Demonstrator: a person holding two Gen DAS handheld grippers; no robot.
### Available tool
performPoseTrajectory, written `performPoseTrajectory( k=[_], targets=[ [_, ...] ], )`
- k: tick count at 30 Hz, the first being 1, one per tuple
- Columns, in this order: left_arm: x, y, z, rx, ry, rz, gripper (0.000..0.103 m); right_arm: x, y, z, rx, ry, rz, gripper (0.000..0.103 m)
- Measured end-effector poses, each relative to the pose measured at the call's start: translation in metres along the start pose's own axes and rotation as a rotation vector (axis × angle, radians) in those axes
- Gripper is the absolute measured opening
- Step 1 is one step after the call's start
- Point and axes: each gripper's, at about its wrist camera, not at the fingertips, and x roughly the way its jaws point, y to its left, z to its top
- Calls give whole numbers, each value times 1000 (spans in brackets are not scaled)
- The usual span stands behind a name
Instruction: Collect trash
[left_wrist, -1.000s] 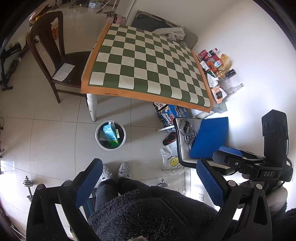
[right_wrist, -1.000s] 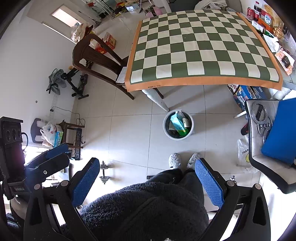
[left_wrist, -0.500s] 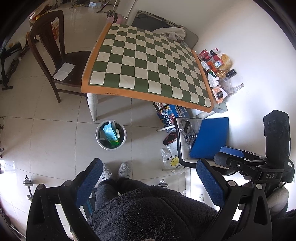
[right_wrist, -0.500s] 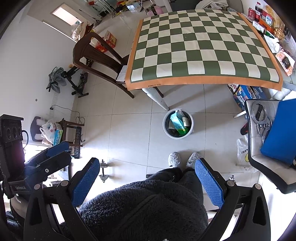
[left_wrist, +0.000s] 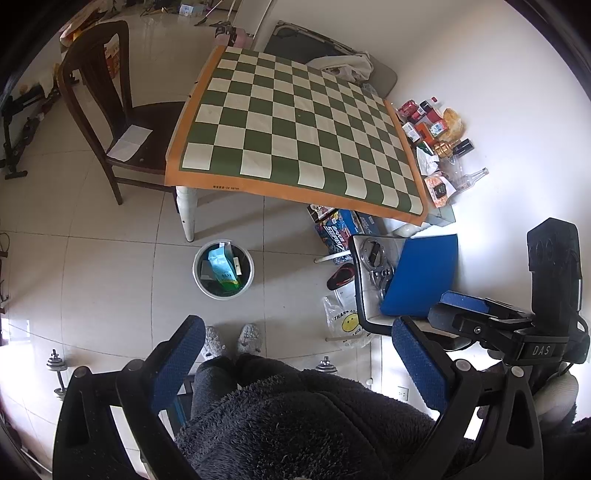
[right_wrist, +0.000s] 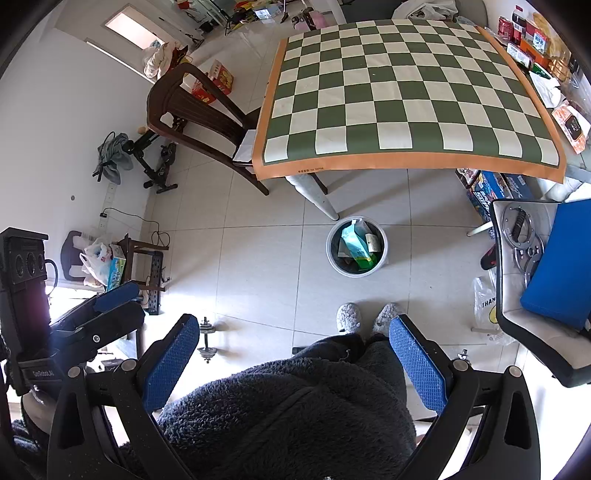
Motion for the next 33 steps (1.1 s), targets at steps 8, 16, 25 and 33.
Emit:
performPoseTrajectory(
  k=[8,16,25,33],
  targets=[
    [0,-4,-2,-4,-4,2,103,-2,2,-1,-8,10,9,103],
    [2,-6,-2,-8,-5,-1,103,-4,1,-3,-9,13,7,103],
    [1,-10,0,9,-3,-6,103,-10,-9,-4,-7,7,7,103],
    [1,-13,-1,10,-4,-6,103,-14,-12,-4,-8,4,7,103]
  ],
)
